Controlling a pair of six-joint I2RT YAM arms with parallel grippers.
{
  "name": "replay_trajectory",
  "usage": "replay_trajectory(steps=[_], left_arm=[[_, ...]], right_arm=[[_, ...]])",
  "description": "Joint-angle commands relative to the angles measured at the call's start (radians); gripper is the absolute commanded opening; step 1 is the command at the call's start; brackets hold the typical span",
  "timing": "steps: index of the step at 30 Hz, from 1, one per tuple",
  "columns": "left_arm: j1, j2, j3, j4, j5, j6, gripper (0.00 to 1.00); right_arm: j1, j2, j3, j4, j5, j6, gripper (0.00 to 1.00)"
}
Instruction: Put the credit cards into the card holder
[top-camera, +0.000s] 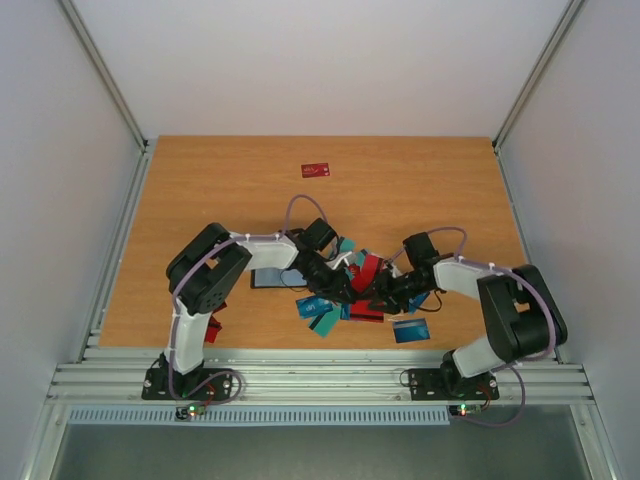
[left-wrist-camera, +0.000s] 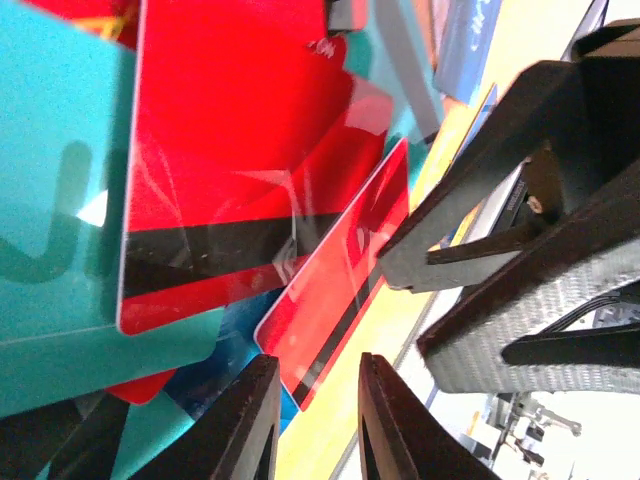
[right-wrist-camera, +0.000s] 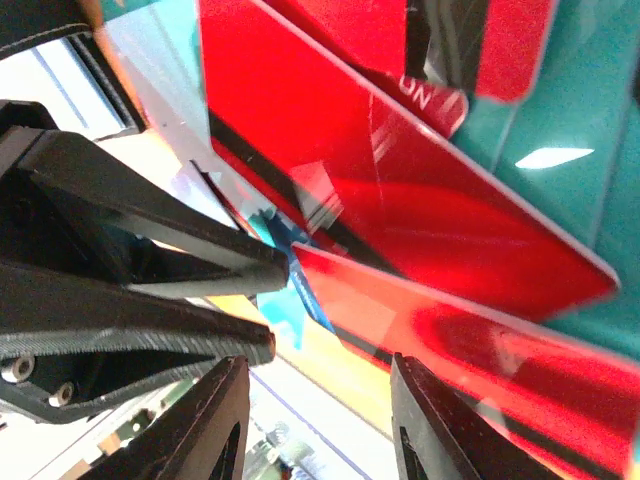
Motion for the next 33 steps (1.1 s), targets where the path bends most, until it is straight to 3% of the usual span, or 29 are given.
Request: replay_trajectory(steps=[1, 5, 10, 18, 23, 33], left_arm=[[-0.004, -0.077, 0.039, -0.045, -0.078, 0.069, 0.26], [-0.006, -0.097, 0.04, -0.103, -0.121, 0.089, 0.3], [-0.012, -0.08, 0.053, -0.132, -0.159, 0.085, 0.36], [-0.048, -0.019, 0.112, -0.211, -0.209, 0.081, 0.37], [-0.05, -0.001, 0.115, -0.232, -0.235, 0.07, 0.45], [-0.053, -0.012, 0.062, -0.213, -0.186, 0.051, 0.44]], right_arm=[[0.004, -0.132, 0.07, -0.266, 0.144, -0.071, 0.41], [0.004, -0.184, 0.098, -0.39, 0.249, -0.095, 0.41], [0.005, -0.134, 0.083, -0.373, 0.302, -0.089, 0.43], [0.006, -0.061, 0.085, -0.368, 0.373, -0.088, 0.45], [0.025, 0.008, 0.075, -0.313, 0.327, -0.091, 0.45], [0.113, 0.061, 0.099, -0.237, 0.16, -0.082, 0.45]])
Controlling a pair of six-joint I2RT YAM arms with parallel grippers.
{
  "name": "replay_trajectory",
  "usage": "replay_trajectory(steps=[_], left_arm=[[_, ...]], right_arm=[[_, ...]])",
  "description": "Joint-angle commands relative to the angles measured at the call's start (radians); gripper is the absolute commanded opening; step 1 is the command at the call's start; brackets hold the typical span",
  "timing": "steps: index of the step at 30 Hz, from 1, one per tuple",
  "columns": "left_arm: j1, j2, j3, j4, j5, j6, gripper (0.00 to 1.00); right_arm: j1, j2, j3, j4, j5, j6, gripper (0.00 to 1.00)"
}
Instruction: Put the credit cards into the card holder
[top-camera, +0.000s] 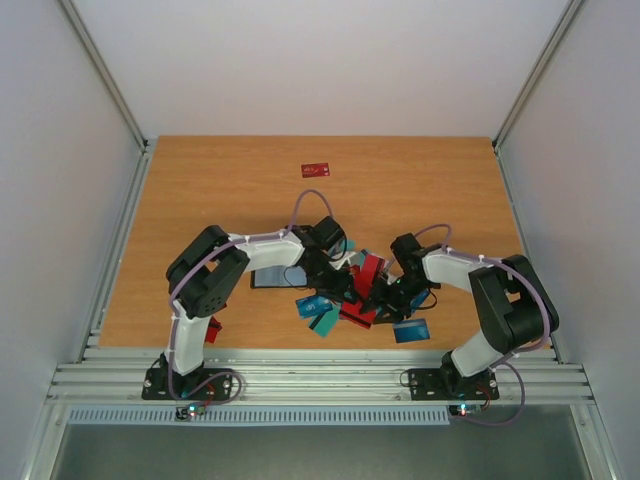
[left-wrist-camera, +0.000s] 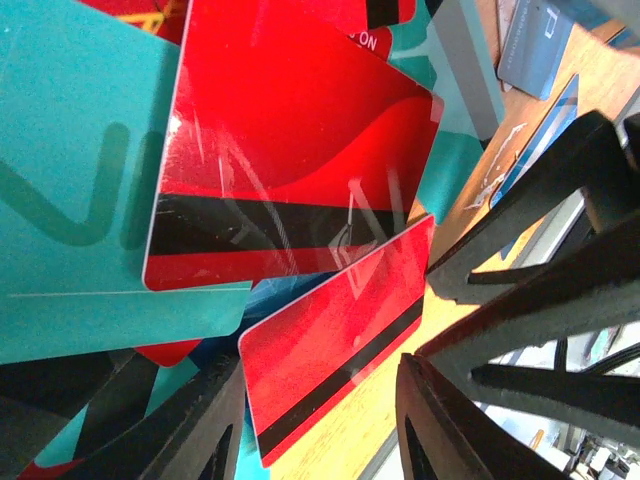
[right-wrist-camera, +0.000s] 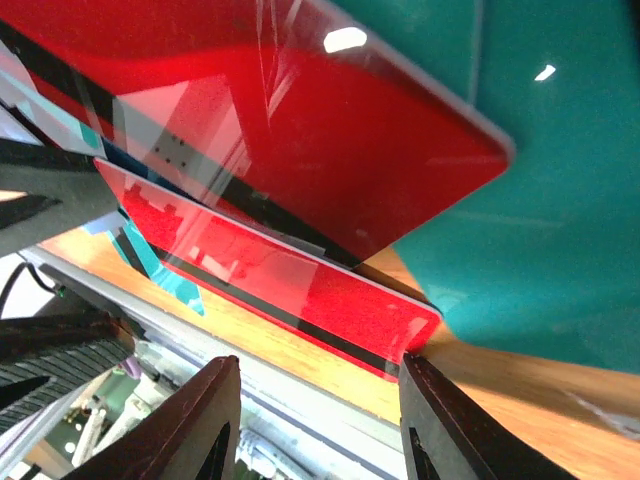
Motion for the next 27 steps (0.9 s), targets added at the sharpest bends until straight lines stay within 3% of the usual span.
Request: replay_trajectory(steps=[1, 8, 27], left_arm=[[-0.01, 0.001, -0.047, -0.007, 0.003, -0.01, 0.44], [-0.009, -0.064, -0.127, 0.035, 0.061, -0.022, 0.43], [-0.085, -0.15, -0.259, 0.117, 0.13, -0.068, 0.42]], right_arm=[[0.037, 0.029, -0.01, 0.077, -0.03, -0.006, 0.45], [0.072, 0.047, -0.004, 0.038, -0.138, -0.024, 0.45], [0.175, 0.0, -0.068, -0.013, -0.147, 0.005, 0.45]])
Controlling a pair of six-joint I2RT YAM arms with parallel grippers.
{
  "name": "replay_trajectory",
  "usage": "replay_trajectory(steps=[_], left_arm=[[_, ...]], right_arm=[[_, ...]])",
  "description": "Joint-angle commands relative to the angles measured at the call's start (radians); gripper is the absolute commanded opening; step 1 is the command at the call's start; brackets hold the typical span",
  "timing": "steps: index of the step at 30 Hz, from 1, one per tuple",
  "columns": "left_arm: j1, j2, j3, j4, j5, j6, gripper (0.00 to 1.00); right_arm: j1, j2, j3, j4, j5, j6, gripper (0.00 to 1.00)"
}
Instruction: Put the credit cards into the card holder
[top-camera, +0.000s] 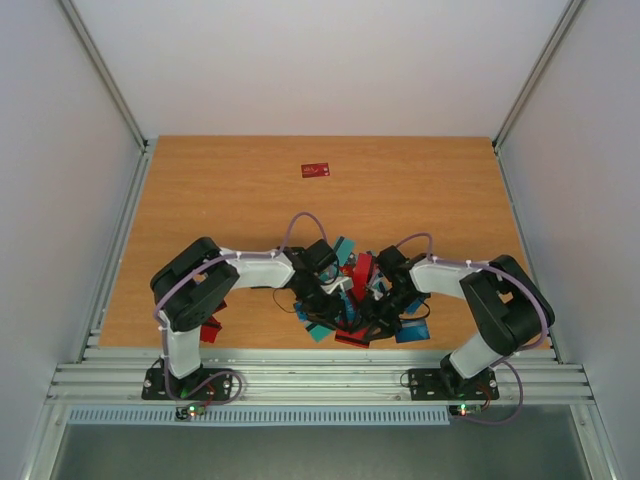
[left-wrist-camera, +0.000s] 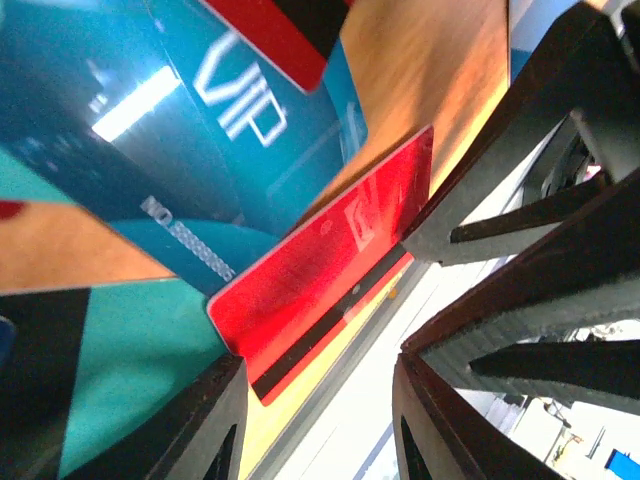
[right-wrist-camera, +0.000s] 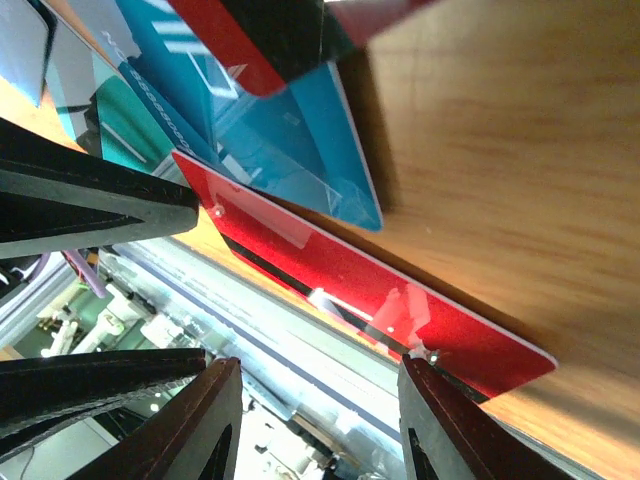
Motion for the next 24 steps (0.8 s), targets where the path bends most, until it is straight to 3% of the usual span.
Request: replay_trajectory(steps=[1, 6, 13, 16, 24], left_arm=[[-0.025, -0.027, -0.028, 0.029, 0.039, -0.014, 0.42], [-0.027, -0.049, -0.031, 0.03, 0.012, -0.021, 0.41], [-0.027, -0.104, 0.041, -0.049, -0.139, -0.021, 0.42], [-0.027, -0.08, 0.1, -0.106, -0.246, -0.02, 0.43], [-0.028, 0.002, 0.174, -0.135, -0.288, -0.02, 0.43]], right_arm=[[0.013, -0.019, -0.033, -0.026, -0.021, 0.02, 0.45], [0.018, -0.052, -0.043, -0.041, -0.02, 0.022, 0.44], [0.017, -0.223, -0.034, -0.163, 0.061, 0.024, 0.45], [0.016, -0.278, -0.057, -0.175, 0.085, 0.048, 0.46], [0.014, -0.325, -0.091, -0.178, 0.155, 0.073, 0.49]])
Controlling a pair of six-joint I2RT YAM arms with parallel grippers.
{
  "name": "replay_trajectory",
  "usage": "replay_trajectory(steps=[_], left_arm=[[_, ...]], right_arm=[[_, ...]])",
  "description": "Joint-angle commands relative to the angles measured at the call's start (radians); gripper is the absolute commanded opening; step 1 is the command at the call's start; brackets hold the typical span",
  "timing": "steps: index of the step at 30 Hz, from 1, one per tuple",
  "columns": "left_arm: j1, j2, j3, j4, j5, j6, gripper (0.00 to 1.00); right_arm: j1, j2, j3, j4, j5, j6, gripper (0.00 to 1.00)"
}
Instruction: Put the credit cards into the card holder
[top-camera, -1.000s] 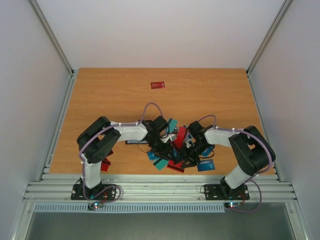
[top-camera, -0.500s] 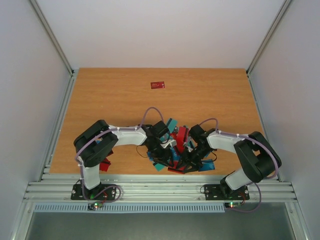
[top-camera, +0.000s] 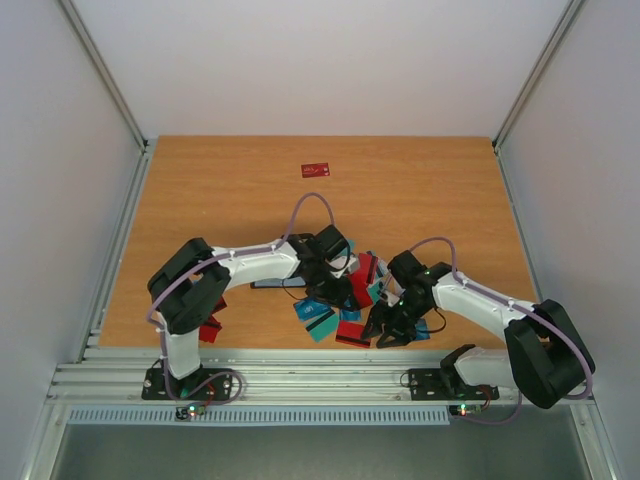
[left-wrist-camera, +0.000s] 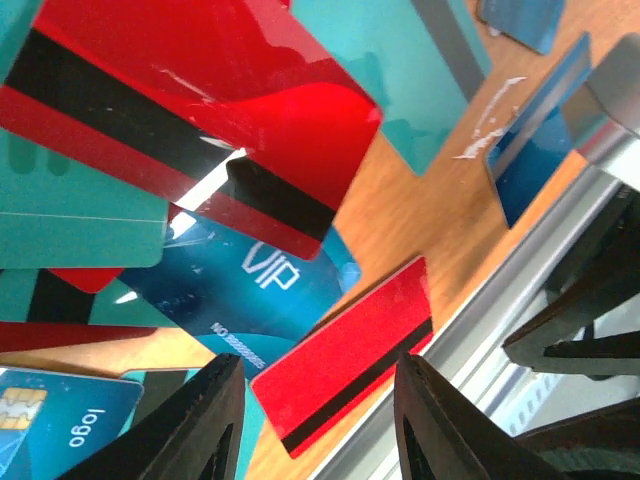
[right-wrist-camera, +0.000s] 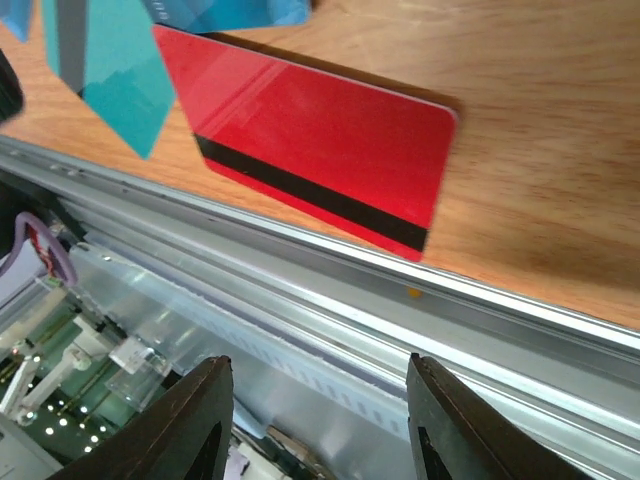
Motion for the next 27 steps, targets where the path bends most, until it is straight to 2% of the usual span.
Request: replay_trajectory(steps=[1, 5, 13, 27], left_arm=[[-0.006, 0.046, 0.027, -0.032, -0.031, 0.003, 0.43], [-0.039, 0.079, 0.057, -0.032, 0.018, 0.028, 0.44], [-0.118, 0.153, 0.061, -0.039, 0.001, 0.03, 0.43], [-0.123, 0.135, 0.003, 0.021, 0.036, -0.012, 0.43]], right_arm=[[0.004, -0.011, -0.037, -0.006, 0.049, 0.028, 0.5], [0.001, -0.025, -0.067, 0.03, 0.045, 0.042, 0.51], [0.002, -0.018, -0.135, 0.134, -0.007, 0.079, 0.53], [0.002, -0.007, -0.196, 0.286, 0.009, 0.145, 0.56]])
